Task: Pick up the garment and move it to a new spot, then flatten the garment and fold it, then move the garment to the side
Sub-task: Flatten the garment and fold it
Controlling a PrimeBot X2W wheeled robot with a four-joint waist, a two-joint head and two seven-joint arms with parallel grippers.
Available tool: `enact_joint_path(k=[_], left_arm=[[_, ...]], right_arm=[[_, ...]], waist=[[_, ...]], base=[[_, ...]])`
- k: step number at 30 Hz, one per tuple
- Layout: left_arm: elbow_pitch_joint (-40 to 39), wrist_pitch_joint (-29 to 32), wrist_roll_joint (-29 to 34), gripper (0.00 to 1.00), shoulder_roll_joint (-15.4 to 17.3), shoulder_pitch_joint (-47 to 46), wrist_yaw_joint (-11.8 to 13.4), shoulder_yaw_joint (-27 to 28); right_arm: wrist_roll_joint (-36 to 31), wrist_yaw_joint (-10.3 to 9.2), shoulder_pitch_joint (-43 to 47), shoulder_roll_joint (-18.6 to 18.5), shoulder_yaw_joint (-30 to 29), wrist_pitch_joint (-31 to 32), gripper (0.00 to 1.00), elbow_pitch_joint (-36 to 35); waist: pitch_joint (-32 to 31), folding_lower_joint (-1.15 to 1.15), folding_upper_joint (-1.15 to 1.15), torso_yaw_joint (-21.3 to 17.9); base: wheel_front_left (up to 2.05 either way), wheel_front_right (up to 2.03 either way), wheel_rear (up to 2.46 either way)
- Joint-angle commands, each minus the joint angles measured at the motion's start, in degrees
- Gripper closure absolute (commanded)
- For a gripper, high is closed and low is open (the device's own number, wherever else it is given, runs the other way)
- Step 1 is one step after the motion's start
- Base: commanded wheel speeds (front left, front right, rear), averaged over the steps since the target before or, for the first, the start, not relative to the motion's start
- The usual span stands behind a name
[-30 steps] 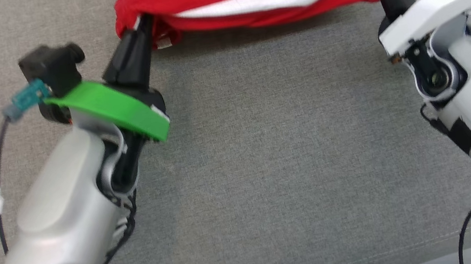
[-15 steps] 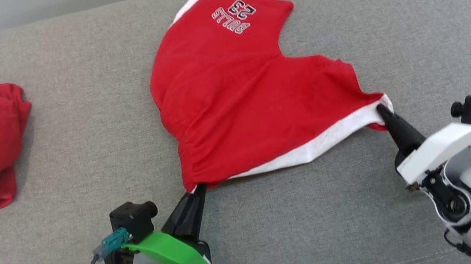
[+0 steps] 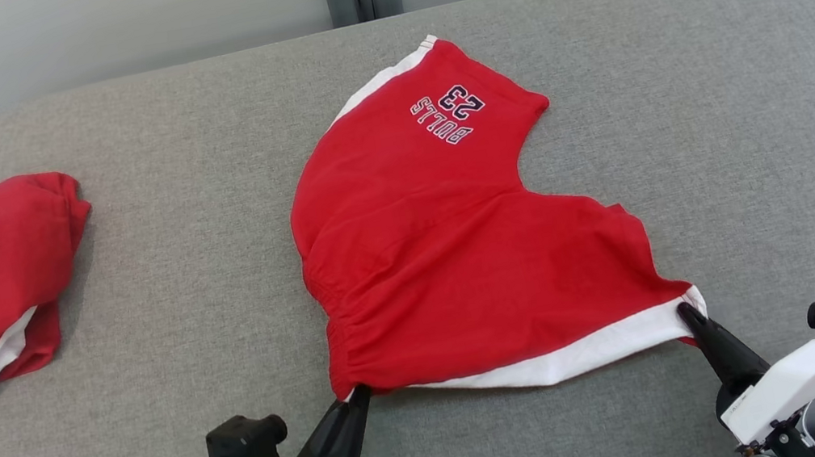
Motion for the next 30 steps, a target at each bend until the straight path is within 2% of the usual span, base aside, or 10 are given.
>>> enact_joint_path(k=[1, 5, 15, 22, 30], left_arm=[[-0.48, -0.14, 0.26, 1.0, 0.22, 0.91, 0.27, 0.06], [-1.46, -0.25, 0.85, 1.0, 0.1, 0.44, 0.38, -0.05], [-4.87, -0.49, 4.06, 1.0, -2.9, -4.51, -0.22, 1.09], [-3.04, -0.52, 4.42, 1.0, -5.84, -10.86, -1.36, 2.59], [3.11, -0.5, 2.96, 1.0, -9.52, -19.49, -2.73, 4.77]], right_arm=[[-0.6, -0.02, 0.86, 0.19, -0.92, -0.42, 1.0, -0.52], [-2.08, -0.02, 0.89, 0.79, -3.97, -0.52, 1.0, -1.08], [-6.39, -0.02, -7.64, -0.67, -11.98, 1.19, 1.0, 0.1], [-10.37, -0.02, -19.74, -0.12, -13.6, 5.36, 1.0, 2.35], [-15.01, -0.02, -36.14, 1.87, -12.81, 9.6, 1.0, 11.57]], waist=[[-0.45, 0.01, 0.0, 0.09], [-0.89, 0.01, 0.0, 0.45], [2.01, 0.01, 0.0, 3.74], [7.14, 0.01, 0.0, 6.41], [13.06, 0.01, 0.0, 9.9]], base=[[0.0, 0.0, 0.0], [0.0, 0.0, 0.0], [0.0, 0.0, 0.0], [0.0, 0.0, 0.0], [0.0, 0.0, 0.0]])
